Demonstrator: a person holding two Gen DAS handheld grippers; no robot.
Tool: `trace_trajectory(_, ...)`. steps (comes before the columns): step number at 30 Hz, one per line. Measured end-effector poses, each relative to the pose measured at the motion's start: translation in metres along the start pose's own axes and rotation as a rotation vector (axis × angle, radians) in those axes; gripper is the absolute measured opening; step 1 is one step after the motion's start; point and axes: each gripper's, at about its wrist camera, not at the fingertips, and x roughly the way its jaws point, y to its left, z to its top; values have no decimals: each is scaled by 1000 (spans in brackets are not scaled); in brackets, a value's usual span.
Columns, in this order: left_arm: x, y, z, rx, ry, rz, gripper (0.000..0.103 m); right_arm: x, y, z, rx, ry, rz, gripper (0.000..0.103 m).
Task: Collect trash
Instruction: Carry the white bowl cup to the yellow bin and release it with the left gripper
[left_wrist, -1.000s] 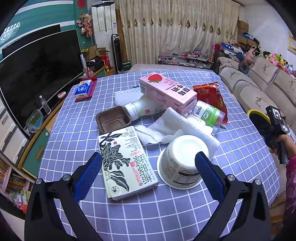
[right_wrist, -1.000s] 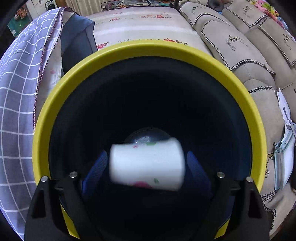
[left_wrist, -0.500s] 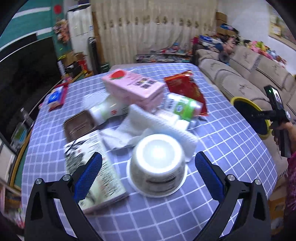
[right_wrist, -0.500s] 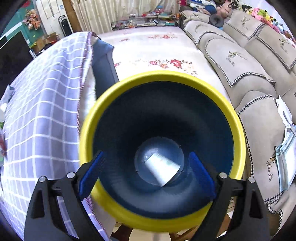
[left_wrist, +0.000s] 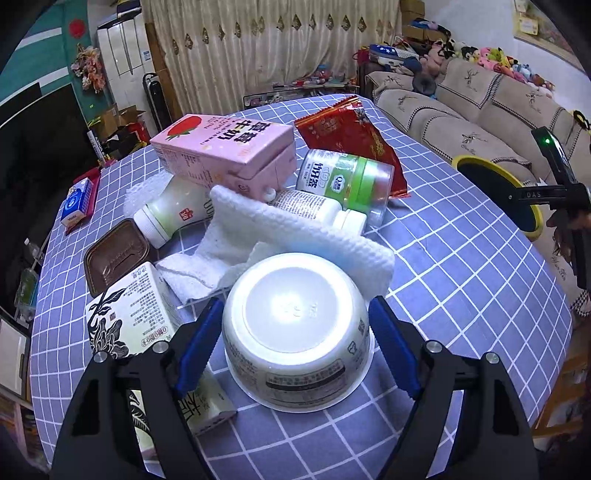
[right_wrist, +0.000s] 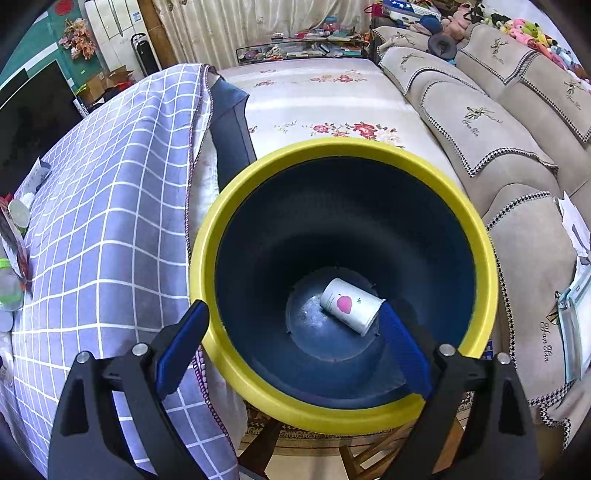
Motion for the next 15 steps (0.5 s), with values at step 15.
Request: trace_trajectory(15, -19, -7, -12, 17, -22, -12, 79, -2, 11, -10, -24, 2, 27, 88)
